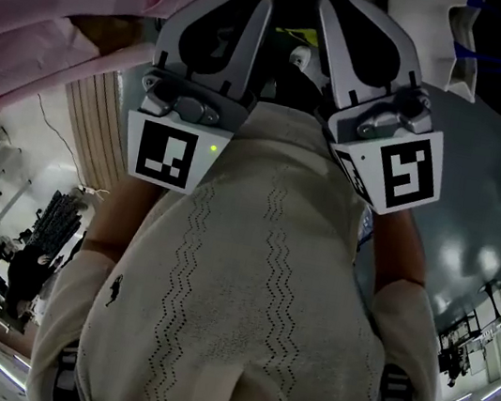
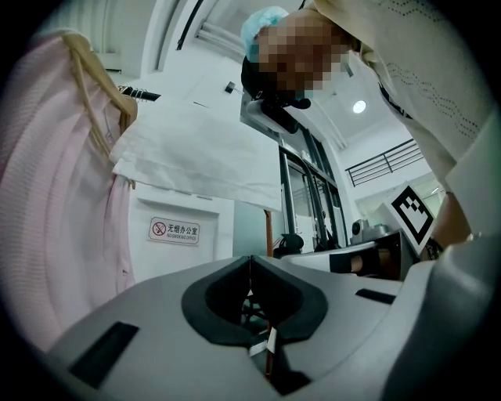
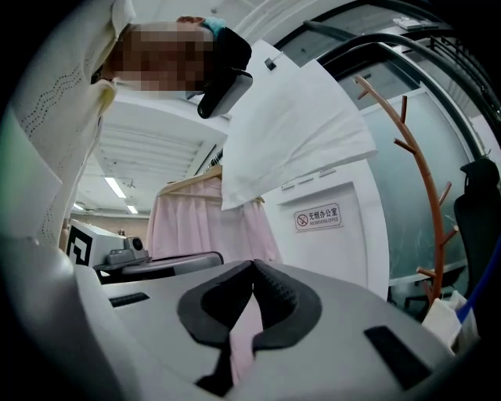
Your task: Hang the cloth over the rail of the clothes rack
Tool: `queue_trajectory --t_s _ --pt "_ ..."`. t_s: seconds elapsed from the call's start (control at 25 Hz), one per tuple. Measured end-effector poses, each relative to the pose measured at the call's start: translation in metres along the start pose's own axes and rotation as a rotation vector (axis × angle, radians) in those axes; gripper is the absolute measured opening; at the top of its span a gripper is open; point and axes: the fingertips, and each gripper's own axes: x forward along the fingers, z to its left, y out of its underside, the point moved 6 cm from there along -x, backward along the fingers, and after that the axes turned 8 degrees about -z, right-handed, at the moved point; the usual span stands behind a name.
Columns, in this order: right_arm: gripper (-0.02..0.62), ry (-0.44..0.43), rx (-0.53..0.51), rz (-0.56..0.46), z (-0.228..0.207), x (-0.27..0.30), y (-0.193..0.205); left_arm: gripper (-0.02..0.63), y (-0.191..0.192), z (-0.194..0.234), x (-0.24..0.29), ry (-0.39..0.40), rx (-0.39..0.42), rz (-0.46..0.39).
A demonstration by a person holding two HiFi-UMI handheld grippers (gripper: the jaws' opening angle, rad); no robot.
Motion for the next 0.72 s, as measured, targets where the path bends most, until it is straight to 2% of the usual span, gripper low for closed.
queue_trajectory --t_s 0.4,0.72 --pt "0.018 0.014 -0.001 0.029 -0.008 0.008 0.007 0.012 0.007 0.023 0.003 -0.035 -0.005 0.008" --pt "0.018 0.031 -0.01 0.049 -0.014 0.003 0.007 0.012 0.011 0.02 0.008 -0.024 -0.008 0.019"
